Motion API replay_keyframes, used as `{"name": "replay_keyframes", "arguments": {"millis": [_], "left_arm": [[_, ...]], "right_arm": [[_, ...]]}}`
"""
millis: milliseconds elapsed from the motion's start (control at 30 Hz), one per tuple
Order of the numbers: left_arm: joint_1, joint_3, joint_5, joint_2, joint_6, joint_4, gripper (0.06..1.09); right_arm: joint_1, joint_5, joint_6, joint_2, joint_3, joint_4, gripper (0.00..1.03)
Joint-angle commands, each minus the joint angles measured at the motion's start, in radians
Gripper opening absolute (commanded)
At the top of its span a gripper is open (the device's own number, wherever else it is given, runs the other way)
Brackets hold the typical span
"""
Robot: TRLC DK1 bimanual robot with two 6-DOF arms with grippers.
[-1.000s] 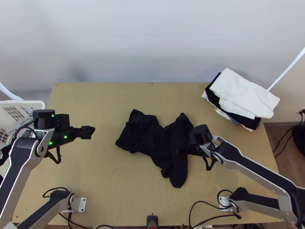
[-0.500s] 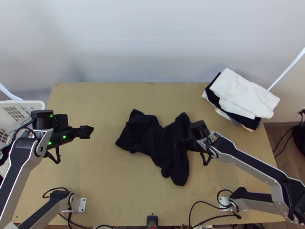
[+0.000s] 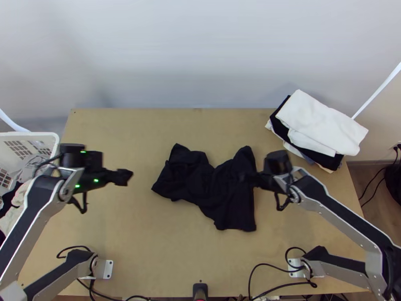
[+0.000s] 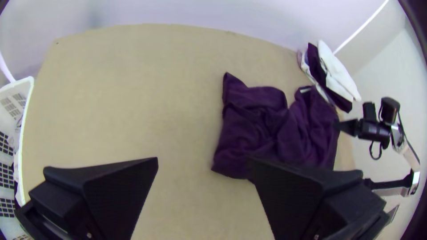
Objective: Fold the t-shirt
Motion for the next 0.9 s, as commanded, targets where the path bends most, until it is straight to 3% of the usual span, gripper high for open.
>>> {"name": "replay_keyframes", "arguments": {"millis": [0, 200, 767, 800, 867], "left_arm": [[-0.066, -0.036, 0.002, 0.05, 0.024, 0.042, 1.05], [-0.163, -0.033, -0.009, 0.169, 0.017, 0.125, 1.05], [-0.315, 0.056, -0.032, 0.487, -0.009, 0.29, 1.03], [-0.319, 0.058, -0.032, 0.496, -0.015, 0.302, 0.96], [-0.324, 0.053, -0.034, 0.505, -0.035, 0.327, 0.69]], "right_arm": [[-0.048, -0.001, 0.011, -0.047, 0.006, -0.009, 0.03], [-0.071, -0.001, 0.005, -0.078, 0.013, -0.068, 0.03], [-0.175, -0.001, -0.021, -0.225, 0.049, -0.052, 0.03], [-0.183, -0.001, -0.019, -0.225, 0.055, -0.052, 0.03], [-0.194, -0.001, -0.019, -0.232, 0.061, -0.052, 0.03]]}}
